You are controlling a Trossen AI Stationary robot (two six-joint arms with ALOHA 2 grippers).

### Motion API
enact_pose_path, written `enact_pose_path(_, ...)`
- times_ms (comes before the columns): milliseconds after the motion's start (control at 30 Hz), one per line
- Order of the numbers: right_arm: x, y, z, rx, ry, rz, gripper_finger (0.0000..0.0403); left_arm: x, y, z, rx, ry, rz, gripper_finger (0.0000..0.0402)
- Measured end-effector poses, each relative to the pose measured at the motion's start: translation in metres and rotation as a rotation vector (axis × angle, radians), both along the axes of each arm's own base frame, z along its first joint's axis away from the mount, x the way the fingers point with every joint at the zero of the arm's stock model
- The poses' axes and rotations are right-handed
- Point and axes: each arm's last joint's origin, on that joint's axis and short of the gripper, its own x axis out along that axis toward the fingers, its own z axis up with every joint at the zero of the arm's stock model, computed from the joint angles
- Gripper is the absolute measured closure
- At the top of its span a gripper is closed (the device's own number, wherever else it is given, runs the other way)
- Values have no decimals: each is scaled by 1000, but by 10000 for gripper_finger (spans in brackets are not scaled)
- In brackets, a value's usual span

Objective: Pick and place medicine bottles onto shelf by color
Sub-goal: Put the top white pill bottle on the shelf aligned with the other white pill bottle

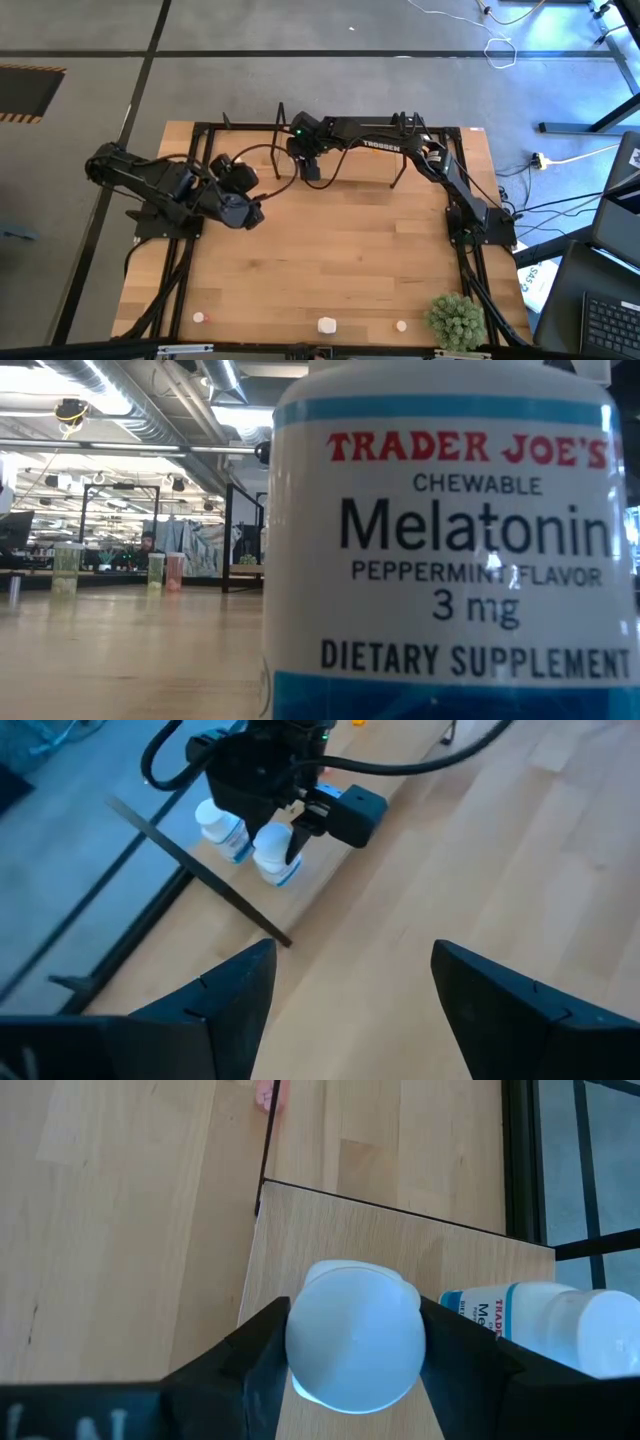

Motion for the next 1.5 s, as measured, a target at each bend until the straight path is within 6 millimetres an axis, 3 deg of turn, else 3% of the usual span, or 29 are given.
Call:
enact_pose_path(767,-1,-4,0,10,-4,-3,208,1,0,0,22,21,-25,139)
enact_pose_path(1033,-5,-13,0,118,-39,24,208,1,0,0,22,20,-25,139)
enact_pose_path(1500,-3,-14,1,110,-63,30,164,1,0,0,22,21,-25,139)
